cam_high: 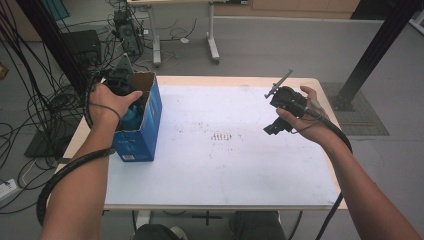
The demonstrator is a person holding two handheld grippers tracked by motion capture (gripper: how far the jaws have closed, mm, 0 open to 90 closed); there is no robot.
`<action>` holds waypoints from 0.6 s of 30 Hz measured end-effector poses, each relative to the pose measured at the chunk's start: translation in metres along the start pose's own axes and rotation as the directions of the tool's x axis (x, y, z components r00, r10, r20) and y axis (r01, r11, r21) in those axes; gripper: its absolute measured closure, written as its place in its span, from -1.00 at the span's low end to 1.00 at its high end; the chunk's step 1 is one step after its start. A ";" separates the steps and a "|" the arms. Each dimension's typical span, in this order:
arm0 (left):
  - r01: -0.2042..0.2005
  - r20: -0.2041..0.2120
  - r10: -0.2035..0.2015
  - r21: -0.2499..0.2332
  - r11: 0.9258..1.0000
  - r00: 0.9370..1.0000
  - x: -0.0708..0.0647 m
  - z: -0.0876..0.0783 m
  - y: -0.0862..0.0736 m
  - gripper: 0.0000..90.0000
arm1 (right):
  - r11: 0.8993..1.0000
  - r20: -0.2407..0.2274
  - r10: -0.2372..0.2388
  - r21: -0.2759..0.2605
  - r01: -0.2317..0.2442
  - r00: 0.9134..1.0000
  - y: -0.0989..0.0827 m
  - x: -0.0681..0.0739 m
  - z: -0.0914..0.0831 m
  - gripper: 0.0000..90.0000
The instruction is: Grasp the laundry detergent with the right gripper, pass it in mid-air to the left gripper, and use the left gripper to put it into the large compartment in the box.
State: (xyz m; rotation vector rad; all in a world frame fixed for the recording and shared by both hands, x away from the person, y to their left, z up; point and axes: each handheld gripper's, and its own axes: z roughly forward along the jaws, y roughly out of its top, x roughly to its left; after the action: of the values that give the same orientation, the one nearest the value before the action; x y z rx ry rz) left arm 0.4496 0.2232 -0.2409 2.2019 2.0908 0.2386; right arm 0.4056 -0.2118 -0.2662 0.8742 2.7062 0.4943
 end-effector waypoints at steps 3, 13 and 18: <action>-0.005 -0.002 0.005 -0.007 1.000 1.000 -0.001 -0.008 -0.001 -0.39 | 1.000 0.001 0.001 0.000 -0.001 1.000 0.001 0.000 -0.001 -0.88; -0.039 0.025 0.040 -0.054 0.998 0.999 -0.008 -0.042 -0.005 -0.53 | 1.000 0.008 0.015 -0.002 -0.015 1.000 -0.003 -0.003 -0.003 -0.89; -0.074 0.048 0.078 -0.088 0.993 0.996 -0.025 -0.057 -0.003 -0.64 | 1.000 0.007 0.009 0.005 -0.009 1.000 -0.003 -0.002 -0.005 -0.88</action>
State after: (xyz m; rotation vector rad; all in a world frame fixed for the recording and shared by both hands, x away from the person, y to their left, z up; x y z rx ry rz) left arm 0.4351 0.1958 -0.1871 2.2157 1.9353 0.2704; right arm 0.4046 -0.2163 -0.2628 0.8877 2.6993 0.4858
